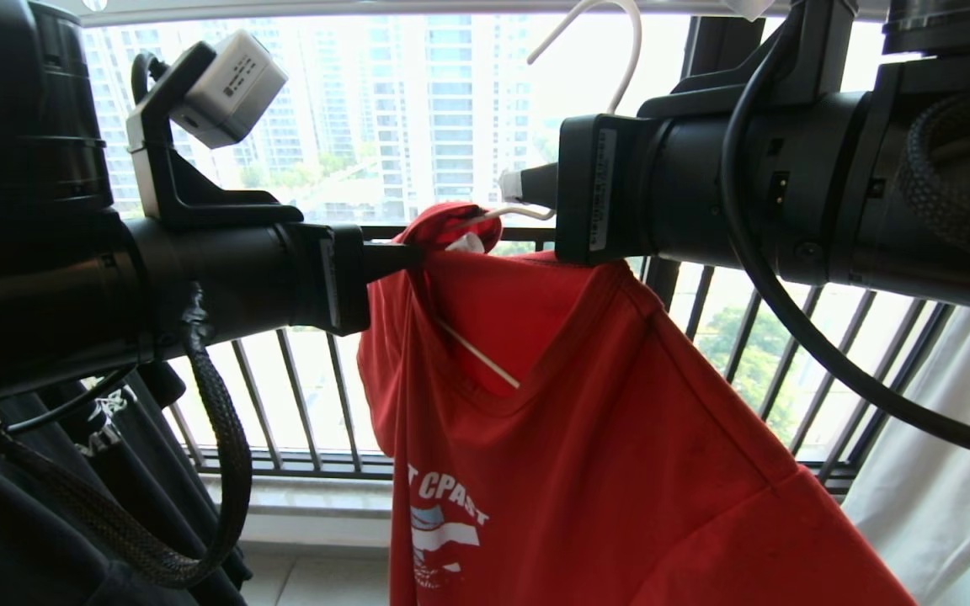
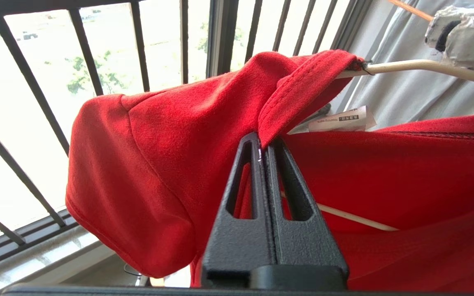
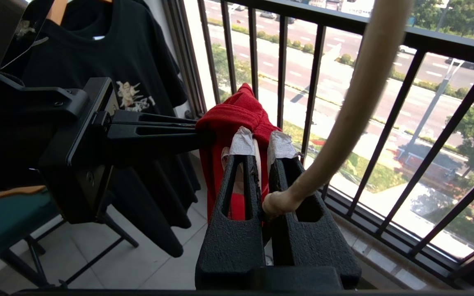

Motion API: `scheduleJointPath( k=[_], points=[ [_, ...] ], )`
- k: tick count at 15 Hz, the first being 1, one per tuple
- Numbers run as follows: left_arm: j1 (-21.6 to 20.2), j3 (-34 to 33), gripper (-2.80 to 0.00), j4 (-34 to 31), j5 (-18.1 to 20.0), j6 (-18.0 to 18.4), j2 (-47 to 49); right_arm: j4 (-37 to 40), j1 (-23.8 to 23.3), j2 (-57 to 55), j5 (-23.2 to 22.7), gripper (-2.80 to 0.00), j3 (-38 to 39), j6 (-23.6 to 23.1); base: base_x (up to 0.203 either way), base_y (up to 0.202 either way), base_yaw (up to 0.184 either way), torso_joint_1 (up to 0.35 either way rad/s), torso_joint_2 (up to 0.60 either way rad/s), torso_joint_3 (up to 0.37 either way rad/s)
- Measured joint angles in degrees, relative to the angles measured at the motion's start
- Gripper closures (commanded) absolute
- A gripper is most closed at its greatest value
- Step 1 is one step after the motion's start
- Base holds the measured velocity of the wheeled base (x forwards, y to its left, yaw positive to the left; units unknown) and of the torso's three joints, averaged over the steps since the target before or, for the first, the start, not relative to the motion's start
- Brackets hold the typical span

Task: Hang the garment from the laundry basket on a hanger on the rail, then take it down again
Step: Take the clothes off the clothes rack

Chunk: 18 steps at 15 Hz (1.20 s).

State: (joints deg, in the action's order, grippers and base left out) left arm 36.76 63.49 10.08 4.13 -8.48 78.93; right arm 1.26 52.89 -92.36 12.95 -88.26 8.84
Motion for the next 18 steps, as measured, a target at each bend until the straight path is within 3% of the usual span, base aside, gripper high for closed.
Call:
scheduleJointPath(
  k=[1,5,11,15,18],
  points=[
    [0.0,-0.1,-2.80,0.0,0.1,0.0,0.0,0.0,0.0,0.0,0.0,0.00,0.0,-0.1,0.000,0.000,0.000,0.000,0.00,0.000],
    [0.6,-0.3,-2.80,-1.9,2.0,0.3,-0.3,0.0,0.0,0.0,0.0,0.00,-0.3,-1.0,0.000,0.000,0.000,0.000,0.00,0.000],
    [0.7,-0.1,-2.80,-2.6,2.0,0.2,0.1,-0.2,0.0,-0.1,0.0,0.00,-0.4,-1.2,0.000,0.000,0.000,0.000,0.00,0.000],
    [0.7,-0.2,-2.80,-2.0,1.5,0.6,2.2,-0.2,0.1,-0.2,-0.1,0.00,-0.6,-1.2,0.000,0.000,0.000,0.000,0.00,0.000],
    [-0.2,-0.2,-2.80,-1.7,-1.1,2.7,4.2,-0.2,0.1,-0.1,0.0,0.00,-0.6,-1.2,0.000,0.000,0.000,0.000,0.00,0.000]
  ],
)
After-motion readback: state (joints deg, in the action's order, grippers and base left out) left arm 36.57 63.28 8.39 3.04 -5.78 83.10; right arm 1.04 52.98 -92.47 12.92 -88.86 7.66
